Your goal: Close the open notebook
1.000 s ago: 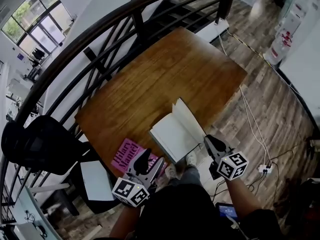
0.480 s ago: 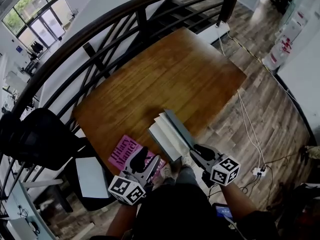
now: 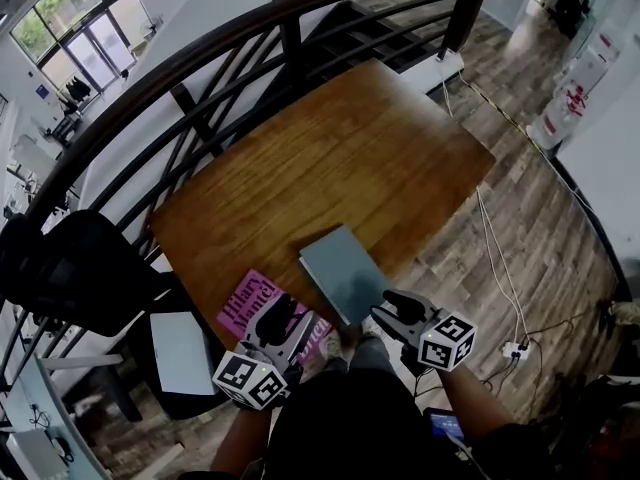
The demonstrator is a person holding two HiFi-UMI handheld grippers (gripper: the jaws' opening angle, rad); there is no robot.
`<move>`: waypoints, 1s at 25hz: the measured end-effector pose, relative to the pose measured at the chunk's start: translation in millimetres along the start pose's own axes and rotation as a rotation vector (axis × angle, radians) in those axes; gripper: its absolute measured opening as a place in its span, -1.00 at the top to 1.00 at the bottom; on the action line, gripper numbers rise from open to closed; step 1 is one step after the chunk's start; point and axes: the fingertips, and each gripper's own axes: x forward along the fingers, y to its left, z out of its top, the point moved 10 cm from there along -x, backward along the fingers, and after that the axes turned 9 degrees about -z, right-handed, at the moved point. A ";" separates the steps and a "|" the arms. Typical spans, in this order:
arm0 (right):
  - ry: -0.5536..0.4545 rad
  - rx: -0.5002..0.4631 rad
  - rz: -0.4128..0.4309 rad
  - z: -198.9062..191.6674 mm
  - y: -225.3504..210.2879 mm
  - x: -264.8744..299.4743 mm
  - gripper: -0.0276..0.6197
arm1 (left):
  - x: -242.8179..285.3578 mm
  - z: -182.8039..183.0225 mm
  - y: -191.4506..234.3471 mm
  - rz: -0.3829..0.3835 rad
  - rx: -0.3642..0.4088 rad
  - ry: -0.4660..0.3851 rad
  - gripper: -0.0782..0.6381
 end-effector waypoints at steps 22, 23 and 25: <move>-0.277 -0.080 -0.073 95.0 -10.3 -44.8 0.53 | 13.7 62.6 -0.7 0.032 0.198 -0.073 0.56; -0.290 -0.081 -0.075 100.7 -13.0 -48.5 0.54 | 15.4 66.2 -2.9 0.037 0.204 -0.081 0.57; -0.313 -0.077 -0.076 111.8 -17.9 -54.5 0.56 | 19.0 74.1 -7.3 0.046 0.215 -0.094 0.57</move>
